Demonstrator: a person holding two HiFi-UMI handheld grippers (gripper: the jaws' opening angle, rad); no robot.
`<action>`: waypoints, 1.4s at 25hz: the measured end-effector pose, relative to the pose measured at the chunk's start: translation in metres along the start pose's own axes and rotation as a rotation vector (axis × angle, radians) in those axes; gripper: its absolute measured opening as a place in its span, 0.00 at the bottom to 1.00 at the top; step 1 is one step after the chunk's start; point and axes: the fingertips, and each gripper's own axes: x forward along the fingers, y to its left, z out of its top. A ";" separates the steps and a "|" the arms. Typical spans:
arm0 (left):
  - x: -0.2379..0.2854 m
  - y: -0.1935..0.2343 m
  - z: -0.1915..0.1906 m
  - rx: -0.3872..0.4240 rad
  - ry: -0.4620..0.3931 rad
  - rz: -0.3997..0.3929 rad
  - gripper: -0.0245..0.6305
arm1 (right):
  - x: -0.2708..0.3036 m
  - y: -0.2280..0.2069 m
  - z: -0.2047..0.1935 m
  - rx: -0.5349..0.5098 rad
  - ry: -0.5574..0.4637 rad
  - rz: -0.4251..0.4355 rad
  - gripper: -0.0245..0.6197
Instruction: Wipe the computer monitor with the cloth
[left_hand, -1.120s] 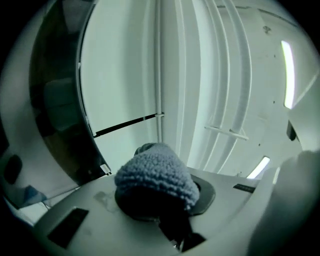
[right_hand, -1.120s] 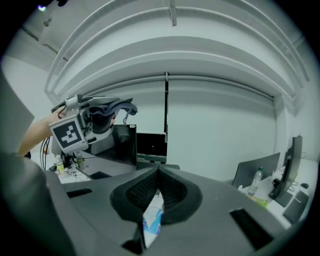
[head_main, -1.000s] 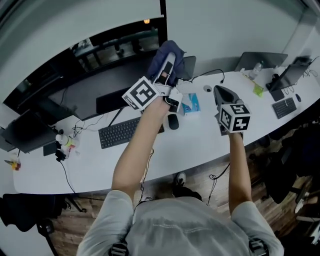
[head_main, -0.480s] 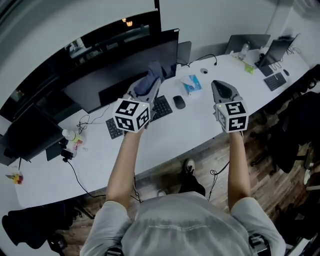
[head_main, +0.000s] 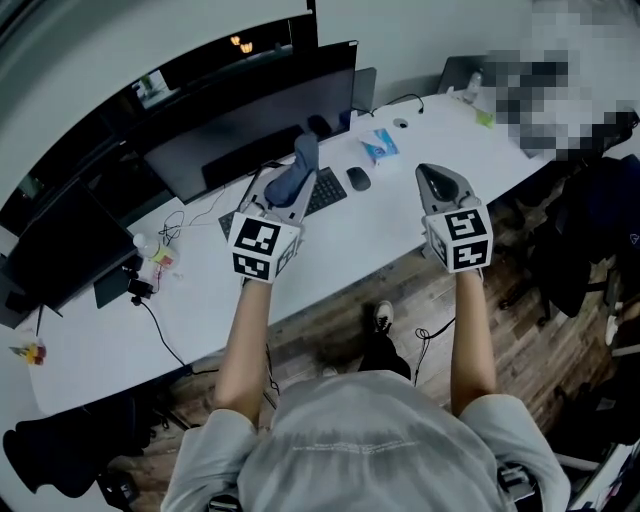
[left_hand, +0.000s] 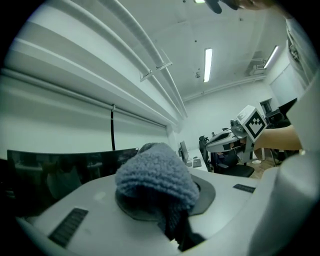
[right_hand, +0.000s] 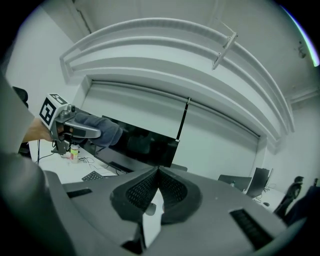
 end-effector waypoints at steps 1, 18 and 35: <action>-0.006 -0.004 0.002 0.010 -0.001 -0.001 0.12 | -0.007 0.005 0.001 -0.010 -0.003 0.002 0.04; -0.074 -0.061 0.015 0.081 -0.010 -0.035 0.13 | -0.094 0.052 0.003 -0.079 -0.028 0.003 0.04; -0.083 -0.071 0.014 0.089 -0.006 -0.020 0.13 | -0.108 0.061 0.000 -0.099 -0.007 0.017 0.04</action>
